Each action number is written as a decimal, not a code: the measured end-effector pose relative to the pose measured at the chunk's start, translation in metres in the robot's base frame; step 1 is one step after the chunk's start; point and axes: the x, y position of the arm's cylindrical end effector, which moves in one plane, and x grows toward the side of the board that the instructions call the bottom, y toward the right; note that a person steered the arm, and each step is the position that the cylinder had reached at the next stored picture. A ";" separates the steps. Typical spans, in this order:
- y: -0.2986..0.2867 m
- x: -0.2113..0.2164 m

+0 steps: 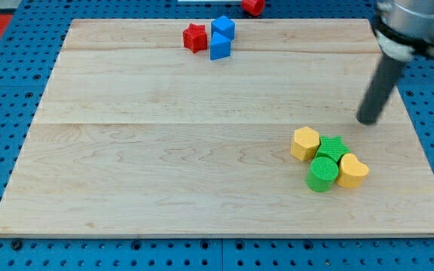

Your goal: Push the yellow heart to the right of the green stat

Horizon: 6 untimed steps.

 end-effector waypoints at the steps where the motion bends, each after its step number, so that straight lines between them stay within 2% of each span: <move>1: 0.020 0.065; 2: -0.018 0.063; 4: -0.044 0.116; 5: -0.055 0.092; 6: -0.061 0.086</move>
